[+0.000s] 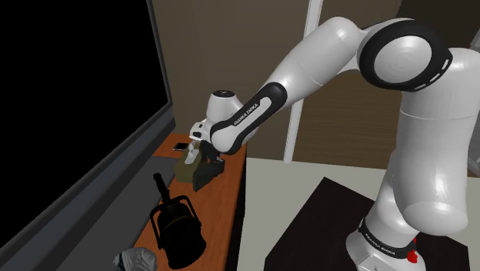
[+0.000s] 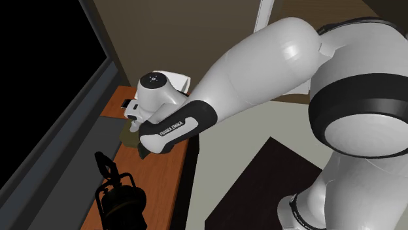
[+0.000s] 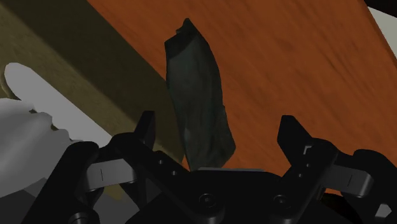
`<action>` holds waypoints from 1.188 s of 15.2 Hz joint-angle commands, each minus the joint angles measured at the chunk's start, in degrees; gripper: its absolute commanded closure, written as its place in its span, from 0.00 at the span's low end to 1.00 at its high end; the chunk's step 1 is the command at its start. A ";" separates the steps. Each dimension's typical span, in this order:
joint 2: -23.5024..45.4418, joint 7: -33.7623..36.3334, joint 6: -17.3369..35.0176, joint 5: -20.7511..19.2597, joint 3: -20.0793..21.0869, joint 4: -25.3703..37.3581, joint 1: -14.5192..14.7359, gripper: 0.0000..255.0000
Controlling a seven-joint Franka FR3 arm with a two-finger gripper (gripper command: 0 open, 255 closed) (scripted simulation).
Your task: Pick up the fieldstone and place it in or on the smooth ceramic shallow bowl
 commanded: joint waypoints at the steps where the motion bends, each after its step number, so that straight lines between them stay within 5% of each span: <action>1: 1.62 0.01 1.19 0.00 0.05 0.47 0.09 0.00; 9: 2.04 0.00 1.49 0.01 0.06 0.58 0.10 0.00; 10: 2.04 0.00 1.49 0.01 0.06 0.58 0.10 1.00; 18: 2.03 0.00 1.50 0.01 0.06 0.57 0.10 1.00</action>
